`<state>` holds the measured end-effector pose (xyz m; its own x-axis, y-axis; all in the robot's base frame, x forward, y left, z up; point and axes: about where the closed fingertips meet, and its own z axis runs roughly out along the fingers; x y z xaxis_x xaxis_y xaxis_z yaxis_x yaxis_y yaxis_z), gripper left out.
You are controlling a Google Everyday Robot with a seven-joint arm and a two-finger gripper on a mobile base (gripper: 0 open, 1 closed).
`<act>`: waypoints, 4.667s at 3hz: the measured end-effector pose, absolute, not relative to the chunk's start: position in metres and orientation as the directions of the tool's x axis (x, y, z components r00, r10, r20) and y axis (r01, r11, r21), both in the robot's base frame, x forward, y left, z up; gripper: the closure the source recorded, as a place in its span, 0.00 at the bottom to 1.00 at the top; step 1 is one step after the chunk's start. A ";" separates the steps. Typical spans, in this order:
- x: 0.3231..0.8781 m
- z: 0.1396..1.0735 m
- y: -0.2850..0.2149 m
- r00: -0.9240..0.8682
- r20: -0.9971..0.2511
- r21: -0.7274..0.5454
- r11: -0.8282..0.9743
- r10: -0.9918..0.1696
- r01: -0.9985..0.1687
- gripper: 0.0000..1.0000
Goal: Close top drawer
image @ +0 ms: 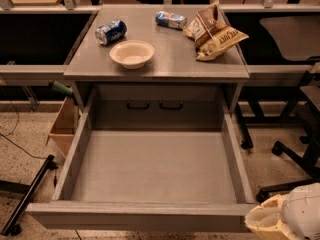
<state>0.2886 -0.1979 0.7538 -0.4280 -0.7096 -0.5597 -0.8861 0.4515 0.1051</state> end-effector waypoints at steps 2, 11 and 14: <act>0.292 0.700 -0.173 -0.452 -0.460 0.184 0.416 -0.764 -0.891 1.00; 0.423 0.670 -0.111 -0.223 -0.568 0.064 0.228 -0.792 -0.972 0.07; 0.516 0.680 -0.076 -0.125 -0.619 -0.013 0.169 -0.775 -0.986 0.00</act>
Offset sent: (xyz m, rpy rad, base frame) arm 0.0080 0.0371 -0.0842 -0.1199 0.1942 0.0653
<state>0.5163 -0.0759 0.6804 -0.1249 -0.7752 -0.6192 -0.9855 0.1690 -0.0127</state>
